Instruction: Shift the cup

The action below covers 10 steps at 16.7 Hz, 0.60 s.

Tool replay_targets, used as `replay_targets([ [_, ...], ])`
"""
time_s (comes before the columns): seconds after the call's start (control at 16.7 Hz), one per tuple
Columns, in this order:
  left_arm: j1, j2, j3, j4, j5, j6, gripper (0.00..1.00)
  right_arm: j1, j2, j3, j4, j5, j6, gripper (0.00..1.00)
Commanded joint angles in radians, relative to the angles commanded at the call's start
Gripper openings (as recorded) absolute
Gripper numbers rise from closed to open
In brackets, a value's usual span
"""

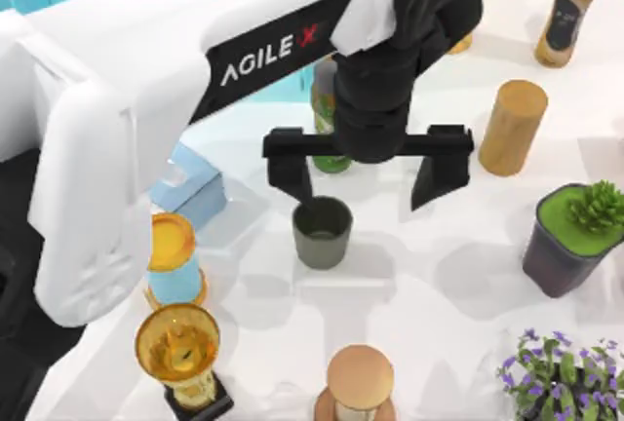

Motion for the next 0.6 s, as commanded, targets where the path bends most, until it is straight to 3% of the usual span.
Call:
replay_targets([
  [0.3,0.012,0.004,-0.18,0.178,0.001,0.013,1.0,0.0,0.0,0.0,0.0,0.0,0.0,1.0],
  [0.6,0.029,0.012,-0.214,0.225,0.001,0.029,1.0,0.0,0.0,0.0,0.0,0.0,0.0,1.0],
])
